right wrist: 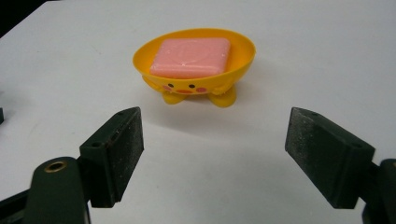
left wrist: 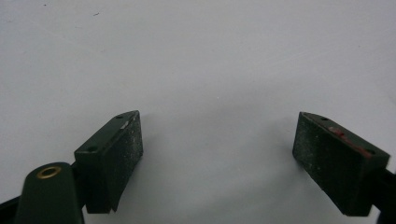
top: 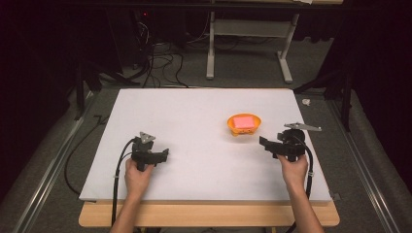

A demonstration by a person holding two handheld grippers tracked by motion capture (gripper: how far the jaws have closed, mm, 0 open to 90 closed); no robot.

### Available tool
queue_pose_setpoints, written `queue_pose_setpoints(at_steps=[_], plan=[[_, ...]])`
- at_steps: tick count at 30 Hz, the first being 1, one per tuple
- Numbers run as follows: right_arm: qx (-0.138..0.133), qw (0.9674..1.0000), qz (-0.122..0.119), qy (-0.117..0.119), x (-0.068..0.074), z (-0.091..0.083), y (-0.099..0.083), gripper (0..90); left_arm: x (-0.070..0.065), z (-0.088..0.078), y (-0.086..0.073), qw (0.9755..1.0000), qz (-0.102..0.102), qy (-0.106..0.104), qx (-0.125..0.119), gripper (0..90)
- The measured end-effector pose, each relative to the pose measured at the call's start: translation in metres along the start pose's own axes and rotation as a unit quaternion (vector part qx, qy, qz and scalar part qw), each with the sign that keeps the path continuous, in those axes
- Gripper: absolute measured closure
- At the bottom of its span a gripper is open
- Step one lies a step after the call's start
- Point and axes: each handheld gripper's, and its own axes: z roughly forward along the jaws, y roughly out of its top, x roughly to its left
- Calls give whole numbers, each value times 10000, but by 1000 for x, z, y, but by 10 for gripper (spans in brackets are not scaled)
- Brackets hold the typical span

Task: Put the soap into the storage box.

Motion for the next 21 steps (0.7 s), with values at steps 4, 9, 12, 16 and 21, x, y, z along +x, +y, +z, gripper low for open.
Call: queue_pose_setpoints(at_steps=[4, 9, 12, 16, 21], plan=[[13, 10000, 9, -5, 0, 0, -6, 201, 0, 0, 0, 10000, 1, 0, 0, 166], [18, 10000, 29, 19, -1, 1, -11, 201, 0, 0, 0, 10000, 1, 0, 0, 166], [31, 10000, 11, 28, -1, 2, -14, 201, 0, 0, 0, 10000, 0, -1, 0, 166], [37, 9999, 39, 96, 0, 4, -19, 202, 0, 0, 0, 10000, 0, -1, 0, 166], [100, 9998, 83, 160, 3, 9, -26, 202, 0, 0, 0, 10000, 0, 0, 0, 166]])
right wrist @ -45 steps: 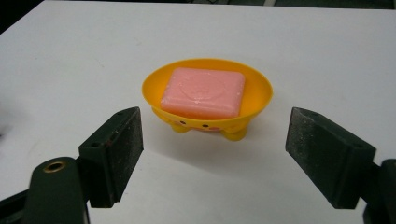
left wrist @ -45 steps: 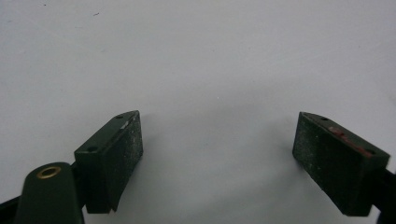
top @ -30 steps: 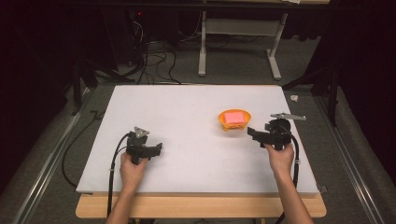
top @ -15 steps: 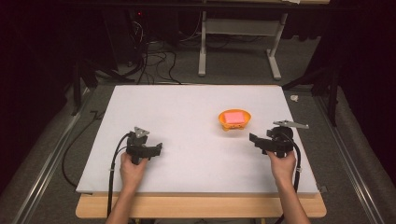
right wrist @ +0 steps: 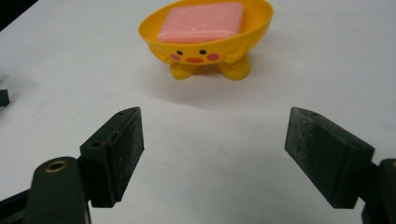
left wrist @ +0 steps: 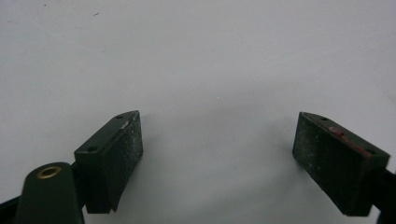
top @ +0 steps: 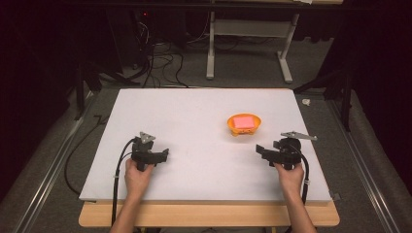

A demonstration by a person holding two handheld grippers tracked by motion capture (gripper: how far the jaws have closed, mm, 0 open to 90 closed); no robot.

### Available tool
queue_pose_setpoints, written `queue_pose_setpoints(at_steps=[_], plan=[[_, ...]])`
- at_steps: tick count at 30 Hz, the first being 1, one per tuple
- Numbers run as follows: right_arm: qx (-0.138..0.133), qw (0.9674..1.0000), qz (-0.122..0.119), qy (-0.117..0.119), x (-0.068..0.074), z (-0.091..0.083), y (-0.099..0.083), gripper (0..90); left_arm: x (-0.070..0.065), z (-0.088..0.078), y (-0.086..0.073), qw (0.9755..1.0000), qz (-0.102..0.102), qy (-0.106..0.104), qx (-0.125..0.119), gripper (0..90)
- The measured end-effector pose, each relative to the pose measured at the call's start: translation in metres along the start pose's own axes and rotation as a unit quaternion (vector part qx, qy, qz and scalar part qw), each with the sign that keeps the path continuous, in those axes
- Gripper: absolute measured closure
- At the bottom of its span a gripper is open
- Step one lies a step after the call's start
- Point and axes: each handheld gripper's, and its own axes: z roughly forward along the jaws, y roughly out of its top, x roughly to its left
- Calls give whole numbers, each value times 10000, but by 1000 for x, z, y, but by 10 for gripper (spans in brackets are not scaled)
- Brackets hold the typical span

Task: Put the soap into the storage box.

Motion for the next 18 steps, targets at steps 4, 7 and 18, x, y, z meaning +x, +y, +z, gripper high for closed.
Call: queue_pose_setpoints(at_steps=[4, 7, 18], plan=[[23, 10000, -9, 8, 1, 2, -3, 202, 0, 0, 0, 10000, -2, 0, 0, 166], [36, 10000, -25, 20, 2, 4, -5, 202, 0, 0, 0, 10000, 0, -1, 0, 166], [131, 9999, -101, -26, 6, 13, -13, 206, 0, 0, 0, 10000, 0, 0, -1, 166]])
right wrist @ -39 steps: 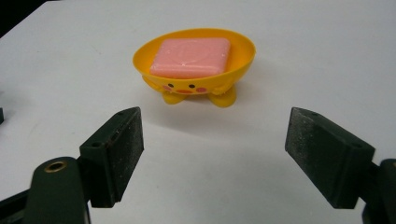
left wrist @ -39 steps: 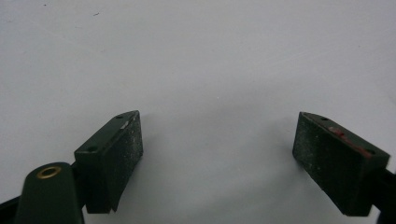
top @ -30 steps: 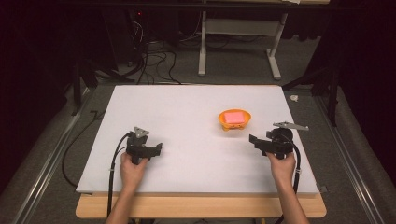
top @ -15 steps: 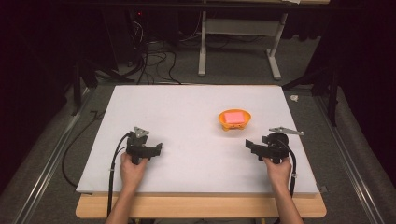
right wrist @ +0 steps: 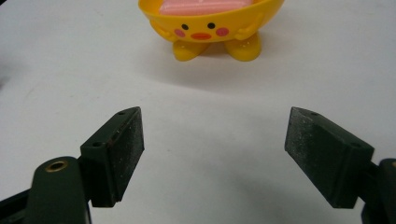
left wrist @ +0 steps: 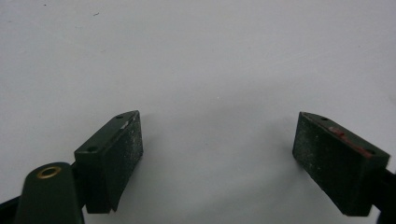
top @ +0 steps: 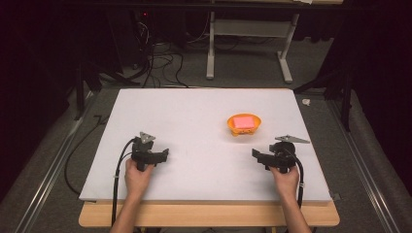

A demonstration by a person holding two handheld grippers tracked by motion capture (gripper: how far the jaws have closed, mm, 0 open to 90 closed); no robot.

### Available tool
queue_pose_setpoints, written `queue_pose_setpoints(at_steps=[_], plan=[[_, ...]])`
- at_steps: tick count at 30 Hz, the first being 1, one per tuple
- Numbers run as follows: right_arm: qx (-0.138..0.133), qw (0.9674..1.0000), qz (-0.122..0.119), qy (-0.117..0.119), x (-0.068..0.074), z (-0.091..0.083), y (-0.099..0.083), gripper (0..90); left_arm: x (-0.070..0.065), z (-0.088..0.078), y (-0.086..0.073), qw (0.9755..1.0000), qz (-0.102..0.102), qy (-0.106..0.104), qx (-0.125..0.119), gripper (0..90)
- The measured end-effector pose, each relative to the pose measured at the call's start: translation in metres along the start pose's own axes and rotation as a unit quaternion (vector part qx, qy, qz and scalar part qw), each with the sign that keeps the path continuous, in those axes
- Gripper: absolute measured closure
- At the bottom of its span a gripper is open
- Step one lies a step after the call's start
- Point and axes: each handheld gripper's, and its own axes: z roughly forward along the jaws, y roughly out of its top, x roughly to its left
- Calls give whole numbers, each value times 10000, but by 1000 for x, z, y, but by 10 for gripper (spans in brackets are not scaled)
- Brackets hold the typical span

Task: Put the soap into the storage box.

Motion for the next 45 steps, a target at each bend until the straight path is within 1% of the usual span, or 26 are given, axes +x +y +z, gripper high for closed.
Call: queue_pose_setpoints(at_steps=[8, 11, 16, 23, 24, 25, 26, 31, 32, 33, 34, 35, 36, 37, 39, 42, 45], plan=[[59, 9999, -113, -94, 5, 7, -4, 209, 0, 0, 0, 10000, 4, -5, 17, 166], [78, 9996, -213, -146, 7, 11, -5, 211, 0, 0, 0, 10000, 3, -5, 8, 166], [76, 9994, -262, -223, 12, 16, -7, 213, 0, 0, 0, 10000, 19, -8, 20, 166], [97, 9985, -432, -325, 19, 25, -7, 216, 0, 0, 0, 10000, 16, -8, 20, 166], [118, 9982, -485, -345, 20, 27, -8, 217, 0, 0, 0, 10000, 18, -8, 20, 166], [118, 9982, -485, -345, 20, 27, -8, 217, 0, 0, 0, 10000, 18, -8, 20, 166], [138, 9977, -526, -402, 22, 29, -8, 218, 0, 0, 0, 10000, 18, -8, 20, 166], [158, 9973, -573, -431, 22, 34, -8, 219, 0, 0, 0, 10000, 18, -9, 20, 166], [182, 9967, -619, -502, 24, 35, -9, 219, 0, 0, 0, 10000, 17, -8, 20, 166], [182, 9967, -619, -502, 24, 35, -9, 219, 0, 0, 0, 10000, 17, -8, 19, 166], [201, 9958, -691, -563, 25, 36, -9, 219, 0, 0, 0, 10000, 14, 1, 9, 166], [211, 9955, -698, -607, 26, 36, -9, 219, 0, 0, 0, 10000, 16, -8, 19, 166], [248, 9944, -774, -676, 27, 39, -10, 218, 0, 0, 0, 10000, 17, -9, 20, 166], [248, 9944, -774, -676, 27, 39, -10, 218, 0, 0, 0, 10000, 17, -9, 20, 166], [293, 9931, -851, -748, 27, 41, -11, 217, 0, 0, 0, 10000, 17, -7, 19, 166], [396, 9925, -886, -739, 29, 47, -14, 214, 0, 0, 0, 10000, 17, -7, 20, 166], [391, 9921, -922, -751, 29, 47, -14, 217, 0, 0, 0, 10000, 12, 1, 8, 166]])
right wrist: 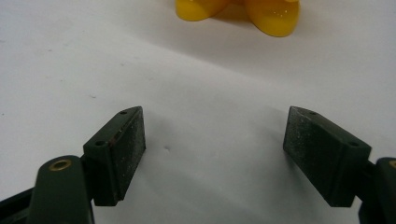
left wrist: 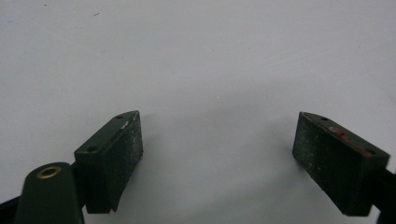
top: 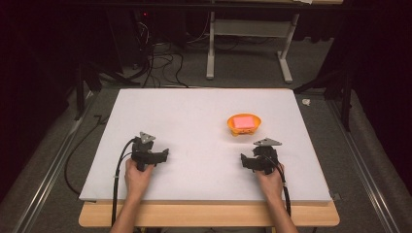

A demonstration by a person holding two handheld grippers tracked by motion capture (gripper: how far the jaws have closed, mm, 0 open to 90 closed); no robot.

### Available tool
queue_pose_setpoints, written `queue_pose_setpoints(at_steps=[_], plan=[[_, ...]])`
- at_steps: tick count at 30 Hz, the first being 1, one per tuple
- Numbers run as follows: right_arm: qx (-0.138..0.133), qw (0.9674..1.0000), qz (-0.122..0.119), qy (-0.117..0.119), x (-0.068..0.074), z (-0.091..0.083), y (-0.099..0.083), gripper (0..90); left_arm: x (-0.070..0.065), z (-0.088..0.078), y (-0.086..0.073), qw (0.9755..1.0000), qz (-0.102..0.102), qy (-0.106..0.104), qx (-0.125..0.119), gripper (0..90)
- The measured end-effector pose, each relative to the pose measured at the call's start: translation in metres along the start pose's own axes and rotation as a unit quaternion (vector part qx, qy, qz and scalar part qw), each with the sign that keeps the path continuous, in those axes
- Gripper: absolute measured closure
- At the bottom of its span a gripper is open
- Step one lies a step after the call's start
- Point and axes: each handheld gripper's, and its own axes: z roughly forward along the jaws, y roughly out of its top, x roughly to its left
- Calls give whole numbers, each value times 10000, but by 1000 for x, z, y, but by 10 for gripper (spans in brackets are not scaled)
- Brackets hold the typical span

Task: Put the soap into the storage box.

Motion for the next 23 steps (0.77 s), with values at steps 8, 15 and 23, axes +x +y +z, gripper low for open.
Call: queue_pose_setpoints(at_steps=[8, 15, 23], plan=[[-39, 10000, -48, 34, 0, 1, -2, 196, 0, 0, 0, 10000, 3, -10, 11, 166], [-56, 9999, -72, 48, 0, 1, -2, 193, 0, 0, 0, 10000, 1, -10, 9, 166], [-55, 9999, -80, 40, 1, 1, -2, 192, 0, 0, 0, 10000, 9, -3, -2, 167]])
